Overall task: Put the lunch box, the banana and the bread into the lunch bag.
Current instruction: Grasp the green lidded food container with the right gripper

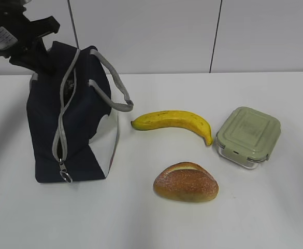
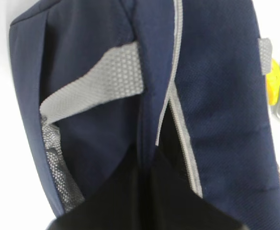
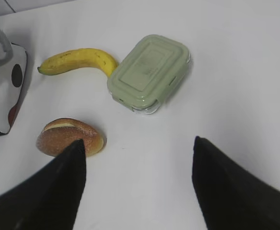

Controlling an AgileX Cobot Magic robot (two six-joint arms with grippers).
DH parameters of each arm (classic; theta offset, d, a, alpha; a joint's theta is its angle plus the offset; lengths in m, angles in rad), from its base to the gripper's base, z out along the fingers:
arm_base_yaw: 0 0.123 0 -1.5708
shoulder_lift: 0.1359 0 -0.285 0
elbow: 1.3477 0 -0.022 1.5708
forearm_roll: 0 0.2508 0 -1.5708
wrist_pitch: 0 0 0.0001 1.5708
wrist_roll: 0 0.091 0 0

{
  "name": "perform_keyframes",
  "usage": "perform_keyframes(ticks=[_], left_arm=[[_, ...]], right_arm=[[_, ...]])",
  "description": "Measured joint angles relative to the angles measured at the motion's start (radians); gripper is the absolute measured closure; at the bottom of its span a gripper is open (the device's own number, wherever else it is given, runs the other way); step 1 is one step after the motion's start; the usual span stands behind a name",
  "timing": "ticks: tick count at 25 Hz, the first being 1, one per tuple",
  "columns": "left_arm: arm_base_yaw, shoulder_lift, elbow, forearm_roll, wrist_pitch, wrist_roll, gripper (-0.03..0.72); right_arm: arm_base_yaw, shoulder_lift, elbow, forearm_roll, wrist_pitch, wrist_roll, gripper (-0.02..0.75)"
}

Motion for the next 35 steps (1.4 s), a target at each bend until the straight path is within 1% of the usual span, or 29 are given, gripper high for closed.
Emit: perform_keyframes(ticks=[4,12,14,19,22,29,35], left_arm=[[0.0,0.0,0.0,0.0,0.002,0.0,0.691],[0.0,0.0,0.0,0.0,0.003,0.0,0.691],[0.0,0.0,0.0,0.0,0.003,0.0,0.691],[0.0,0.0,0.0,0.0,0.002,0.0,0.691],[0.0,0.0,0.0,0.0,0.001,0.0,0.691],[0.0,0.0,0.0,0.0,0.001,0.0,0.691],[0.0,0.0,0.0,0.0,0.001,0.0,0.691]], right_arm=[[0.0,0.208,-0.034,0.069,-0.06,0.0,0.227],[0.0,0.597,-0.165,0.208,-0.06,0.006,0.227],[-0.002,0.678,-0.195,0.249,-0.06,-0.018,0.227],[-0.045,0.845,-0.246,0.339,-0.064,-0.098,0.227],[-0.097,0.913,-0.246,0.426,-0.068,-0.195,0.227],[-0.245,1.036,-0.252,0.701,-0.049,-0.508,0.227],[-0.313,1.151,-0.252,0.882,-0.009,-0.749,0.211]])
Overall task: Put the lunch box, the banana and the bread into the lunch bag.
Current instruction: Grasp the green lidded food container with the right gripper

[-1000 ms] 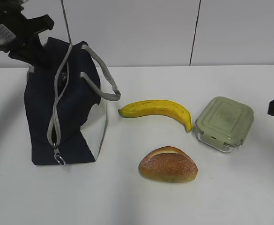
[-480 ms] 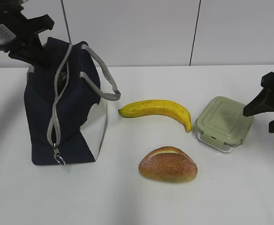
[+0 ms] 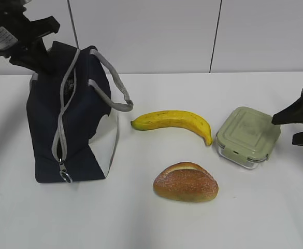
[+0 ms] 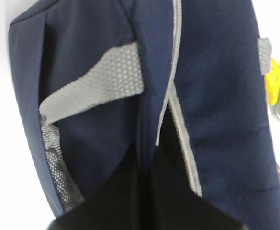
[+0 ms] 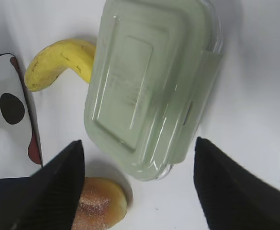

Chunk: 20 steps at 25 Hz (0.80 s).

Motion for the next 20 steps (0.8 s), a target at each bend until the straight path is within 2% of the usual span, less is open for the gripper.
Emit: perform_keyframes(ticks=[16,20], left_arm=[[0.0,0.0,0.0,0.0,0.001,0.0,0.691],[0.0,0.0,0.0,0.0,0.002,0.0,0.691]], right_arm=[[-0.011,0.28,-0.005,0.376,0.03,-0.388,0.19],[-0.011,0.321,-0.009,0.425,0.059,-0.454,0.224]])
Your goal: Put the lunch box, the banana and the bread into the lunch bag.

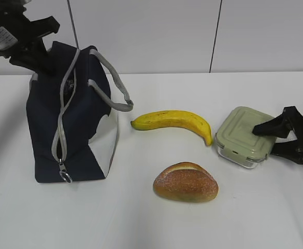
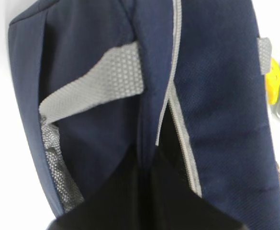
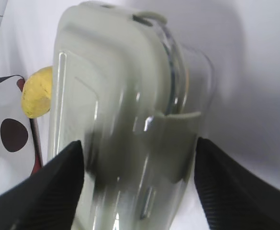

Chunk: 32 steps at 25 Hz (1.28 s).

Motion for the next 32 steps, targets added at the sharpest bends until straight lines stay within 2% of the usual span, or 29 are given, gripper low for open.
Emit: perform_keyframes(ticks=[5,16,23,29,32], left_arm=[[0.0,0.0,0.0,-0.002,0.003,0.0,0.691],[0.0,0.0,0.0,-0.003,0.005,0.0,0.691],[0.0,0.0,0.0,-0.04,0.007,0.0,0.691],[0.0,0.0,0.0,-0.078,0.008,0.0,0.691],[0.0,0.0,0.0,-0.103,0.008,0.0,0.691]], right_arm=[[-0.002,0.028,-0.002,0.052,0.049,-0.041,0.329],[-0.002,0.038,-0.002,0.04,0.097,-0.069,0.352],[-0.002,0.031,-0.052,-0.042,0.199,-0.023,0.353],[0.012,-0.06,-0.161,-0.162,0.214,0.146,0.353],[0.05,-0.11,-0.238,-0.211,0.221,0.256,0.353]])
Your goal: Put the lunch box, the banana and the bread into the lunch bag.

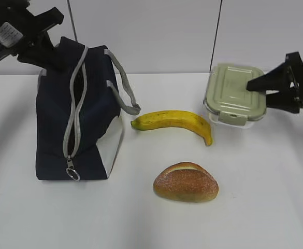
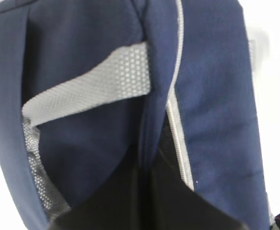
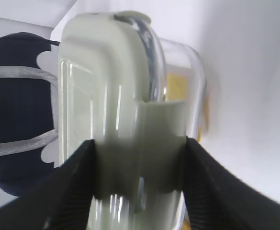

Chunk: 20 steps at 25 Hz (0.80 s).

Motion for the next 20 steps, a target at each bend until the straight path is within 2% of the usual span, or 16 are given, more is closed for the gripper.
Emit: perform_keyframes(ticks=[5,12,20], left_arm=[[0.0,0.0,0.0,-0.02,0.001,0.0,0.691],[0.0,0.0,0.0,-0.049,0.002,0.0,0.691],[0.001,0.0,0.0,-0.071,0.006,0.001,0.691]], right_arm=[[0.127,-0.06,-0.186,-0.127,0.036,0.244,0.353],[0.341,-0.057,-0.497,-0.216,0.081,0.521,0.353],[0.525,0.083,-0.729,-0.299,0.114,0.672,0.353]])
